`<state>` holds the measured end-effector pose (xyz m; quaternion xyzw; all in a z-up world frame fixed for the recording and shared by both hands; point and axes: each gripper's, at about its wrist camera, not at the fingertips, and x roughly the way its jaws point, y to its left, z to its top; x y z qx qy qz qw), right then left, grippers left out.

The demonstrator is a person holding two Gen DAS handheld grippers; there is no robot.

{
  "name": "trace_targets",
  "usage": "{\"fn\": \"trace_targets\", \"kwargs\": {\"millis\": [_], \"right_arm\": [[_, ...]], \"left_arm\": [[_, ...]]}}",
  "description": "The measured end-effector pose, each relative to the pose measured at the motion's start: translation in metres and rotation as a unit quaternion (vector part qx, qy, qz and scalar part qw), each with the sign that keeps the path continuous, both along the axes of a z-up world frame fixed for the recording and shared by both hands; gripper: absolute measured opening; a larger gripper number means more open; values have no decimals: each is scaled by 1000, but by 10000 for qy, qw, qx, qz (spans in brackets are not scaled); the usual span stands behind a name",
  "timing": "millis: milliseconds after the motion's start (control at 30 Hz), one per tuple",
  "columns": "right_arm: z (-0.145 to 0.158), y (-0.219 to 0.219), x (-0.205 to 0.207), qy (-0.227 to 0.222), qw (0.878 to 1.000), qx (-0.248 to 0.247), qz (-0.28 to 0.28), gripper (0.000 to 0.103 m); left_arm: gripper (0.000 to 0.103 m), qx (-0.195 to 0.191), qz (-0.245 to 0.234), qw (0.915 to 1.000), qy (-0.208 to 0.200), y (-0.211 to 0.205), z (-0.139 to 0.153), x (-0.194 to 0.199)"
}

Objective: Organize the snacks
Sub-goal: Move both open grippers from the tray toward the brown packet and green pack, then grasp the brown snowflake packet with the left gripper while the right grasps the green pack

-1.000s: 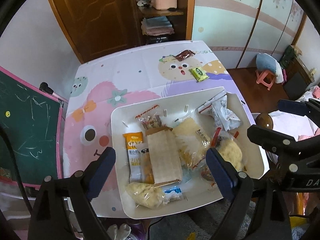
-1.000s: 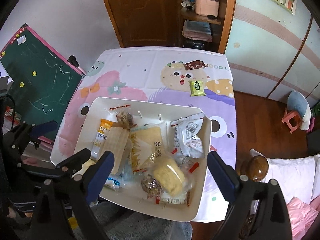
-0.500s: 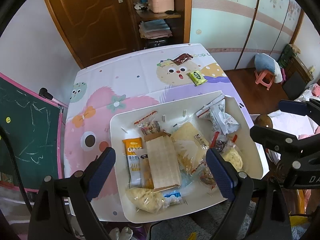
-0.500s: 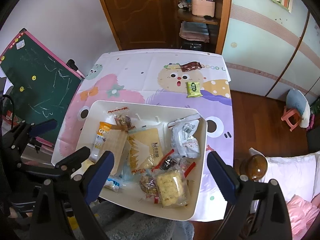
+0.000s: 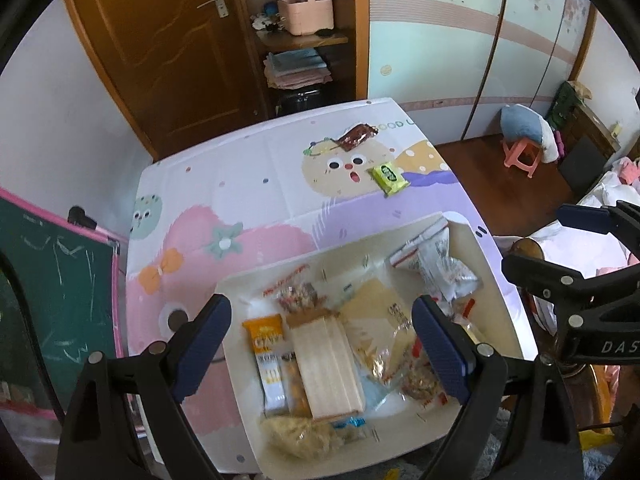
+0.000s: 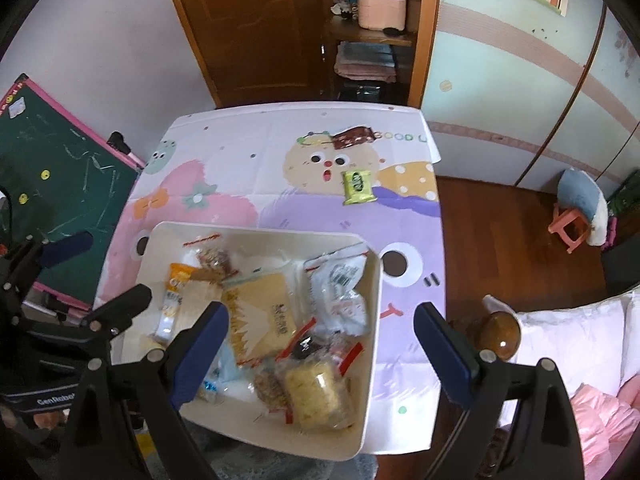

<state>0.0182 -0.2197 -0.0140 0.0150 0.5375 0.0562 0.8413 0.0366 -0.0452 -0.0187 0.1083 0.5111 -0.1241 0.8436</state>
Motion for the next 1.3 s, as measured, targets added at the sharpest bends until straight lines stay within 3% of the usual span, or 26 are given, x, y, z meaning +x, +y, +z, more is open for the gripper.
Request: {"fn": "trace_targets", "kwargs": {"millis": [167,633,867,1000,1100,1233,1300], "right_arm": [[4,-8,19,-36,9999,-11,-114,93],[43,-24,93,-471,9982,-202,-321,90],[66,-35,133,-772,9958,-198,-454,90],[58,-43,164,-677,9963,-171,-491,90],[34,-51,192,-441,9979,-28,-464,90],[-15,-58,219,-25,9986,133,-509,89],[-47,-57,230,234,9985,134,-479,84]], "left_arm": [[91,-56,-273,9996,-16,-8,10,25],[91,307,-932,9909,-922,-38,78,136],[91,389,-1143,9861,-1139,-63,91,204],[91,483,-1313,9843,-1075,-84,79,247],[91,540,-1442,9838,-914,-100,56,280],[91,511,-1597,9853,-324,-120,2,323],[91,596,-1641,9846,-41,-127,-30,339]]}}
